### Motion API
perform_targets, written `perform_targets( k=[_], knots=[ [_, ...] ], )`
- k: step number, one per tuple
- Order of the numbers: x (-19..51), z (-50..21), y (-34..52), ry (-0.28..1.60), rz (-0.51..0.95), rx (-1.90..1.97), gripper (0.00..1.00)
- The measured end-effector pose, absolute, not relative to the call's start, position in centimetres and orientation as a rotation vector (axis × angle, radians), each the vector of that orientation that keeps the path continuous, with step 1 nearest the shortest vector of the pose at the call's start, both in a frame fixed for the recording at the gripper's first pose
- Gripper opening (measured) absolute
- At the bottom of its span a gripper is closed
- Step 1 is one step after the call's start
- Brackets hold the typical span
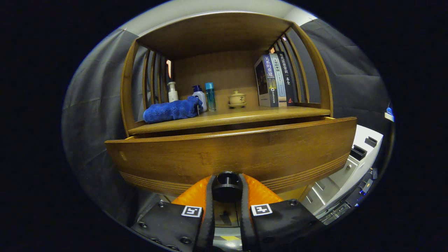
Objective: Pull open the drawer, take out the items inside it, and place them on the countertop above the cabinet.
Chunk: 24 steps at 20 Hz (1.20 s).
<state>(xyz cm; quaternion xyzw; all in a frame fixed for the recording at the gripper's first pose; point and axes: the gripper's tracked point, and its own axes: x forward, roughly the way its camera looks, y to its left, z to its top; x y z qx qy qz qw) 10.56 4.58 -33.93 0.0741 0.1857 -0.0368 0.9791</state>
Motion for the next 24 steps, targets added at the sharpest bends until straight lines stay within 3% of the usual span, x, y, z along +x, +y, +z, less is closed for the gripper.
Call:
perform_targets(
  k=[24],
  knots=[
    [1.6, -33.5, 6.3, 0.442, -0.052, 0.135, 0.39]
  ],
)
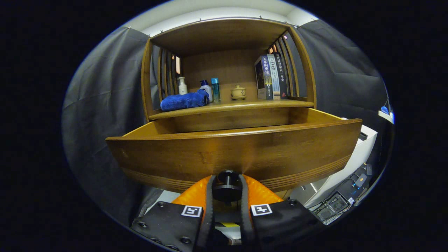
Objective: Pull open the drawer, take out the items inside it, and place them on the countertop above the cabinet.
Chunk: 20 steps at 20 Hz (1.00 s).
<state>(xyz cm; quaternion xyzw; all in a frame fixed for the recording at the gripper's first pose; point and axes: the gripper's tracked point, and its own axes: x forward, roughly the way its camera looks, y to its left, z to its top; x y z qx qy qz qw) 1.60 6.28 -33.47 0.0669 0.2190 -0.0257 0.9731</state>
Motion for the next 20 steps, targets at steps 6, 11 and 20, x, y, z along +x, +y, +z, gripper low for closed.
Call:
perform_targets(
  k=[6, 11, 20],
  knots=[
    [1.7, -33.5, 6.2, 0.447, -0.062, 0.146, 0.45],
    [1.5, -33.7, 7.0, 0.457, -0.037, 0.143, 0.61],
    [1.7, -28.7, 6.9, 0.35, -0.025, 0.151, 0.98]
  ],
)
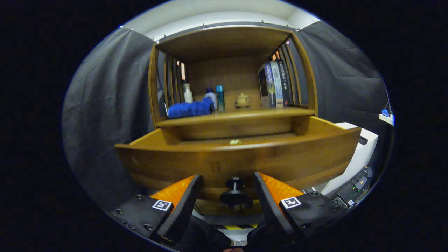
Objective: Pull open the drawer, take out the items inside it, and place them on the countertop above the cabinet.
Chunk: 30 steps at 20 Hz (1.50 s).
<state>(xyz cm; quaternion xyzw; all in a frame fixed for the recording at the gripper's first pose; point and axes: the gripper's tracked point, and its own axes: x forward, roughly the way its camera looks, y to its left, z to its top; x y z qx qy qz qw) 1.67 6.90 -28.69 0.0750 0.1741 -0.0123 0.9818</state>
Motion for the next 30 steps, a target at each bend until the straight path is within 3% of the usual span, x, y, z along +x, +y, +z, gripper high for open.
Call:
perform_targets(
  k=[7, 15, 21, 30],
  knots=[
    [3.9, -17.5, 4.2, 0.17, -0.052, 0.164, 0.97],
    [11.1, -11.5, 3.6, 0.201, 0.006, 0.121, 0.96],
    [16.1, -14.4, 3.8, 0.46, 0.044, 0.094, 0.96],
    [17.0, -26.0, 6.1, 0.833, 0.071, 0.212, 0.96]
  ],
)
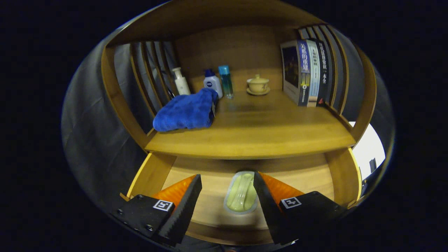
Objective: Pull open the drawer, take out the items inside it, and place them on the countertop above the cabinet.
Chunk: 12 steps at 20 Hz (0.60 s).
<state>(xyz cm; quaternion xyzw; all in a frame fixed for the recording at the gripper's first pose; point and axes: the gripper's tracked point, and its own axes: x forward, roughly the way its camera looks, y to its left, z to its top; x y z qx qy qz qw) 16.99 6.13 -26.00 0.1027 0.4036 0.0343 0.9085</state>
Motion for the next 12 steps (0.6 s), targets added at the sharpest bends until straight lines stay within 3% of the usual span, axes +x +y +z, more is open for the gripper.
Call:
perform_targets(
  k=[12],
  knots=[
    [17.2, -34.7, 6.8, 1.163, 0.036, 0.206, 0.88]
  ],
)
